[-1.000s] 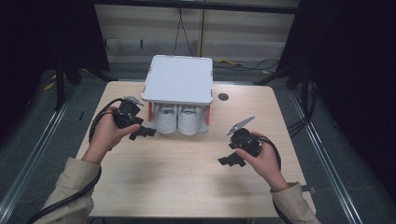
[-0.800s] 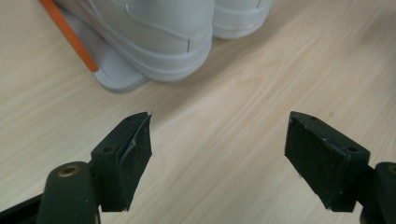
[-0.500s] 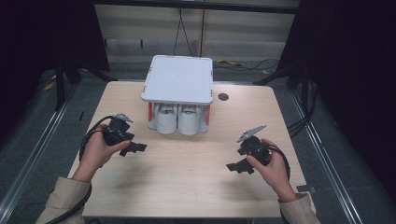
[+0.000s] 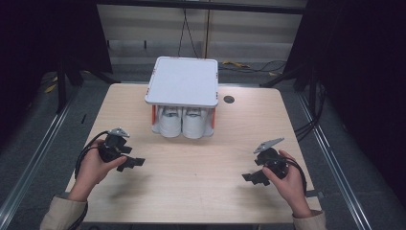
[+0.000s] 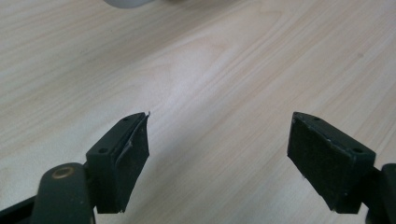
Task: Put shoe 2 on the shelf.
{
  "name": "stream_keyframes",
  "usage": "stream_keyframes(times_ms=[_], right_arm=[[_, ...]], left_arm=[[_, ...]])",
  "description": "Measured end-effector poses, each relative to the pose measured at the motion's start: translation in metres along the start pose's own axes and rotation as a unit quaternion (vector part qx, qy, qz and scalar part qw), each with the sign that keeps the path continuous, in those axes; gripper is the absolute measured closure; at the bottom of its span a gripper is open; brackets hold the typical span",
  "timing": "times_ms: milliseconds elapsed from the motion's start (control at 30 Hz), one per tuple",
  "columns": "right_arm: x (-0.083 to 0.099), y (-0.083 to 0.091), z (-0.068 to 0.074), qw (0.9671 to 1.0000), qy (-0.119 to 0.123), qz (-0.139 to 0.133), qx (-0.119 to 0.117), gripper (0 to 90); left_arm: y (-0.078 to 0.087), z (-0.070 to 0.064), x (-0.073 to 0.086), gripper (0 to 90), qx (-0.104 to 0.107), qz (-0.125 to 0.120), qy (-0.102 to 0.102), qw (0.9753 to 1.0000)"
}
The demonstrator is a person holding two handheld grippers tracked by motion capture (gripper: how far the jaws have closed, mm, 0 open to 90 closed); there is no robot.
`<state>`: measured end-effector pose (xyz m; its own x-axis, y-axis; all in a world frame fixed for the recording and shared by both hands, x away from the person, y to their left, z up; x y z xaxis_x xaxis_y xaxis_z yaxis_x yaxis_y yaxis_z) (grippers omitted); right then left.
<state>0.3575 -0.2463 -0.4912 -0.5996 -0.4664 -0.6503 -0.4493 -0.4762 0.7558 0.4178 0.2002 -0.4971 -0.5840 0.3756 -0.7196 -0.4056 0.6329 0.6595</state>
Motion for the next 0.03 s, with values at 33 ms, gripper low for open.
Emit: stream_keyframes(times_ms=[33], right_arm=[[0.0017, 0.0008, -0.0009, 1.0, -0.004, -0.006, 0.0, 18.0]], left_arm=[[0.0002, 0.0003, 0.0011, 20.5, 0.001, 0.0, 0.001, 1.0]])
Point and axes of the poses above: each handheld gripper's, and its own axes: y roughly backward along the jaws, x roughly out of its underside, z roughly to its left, the point moved 5 cm from there along -y, roughly forward along the jaws, and after that the axes turned 10 degrees about -z, right-handed, at the moved point
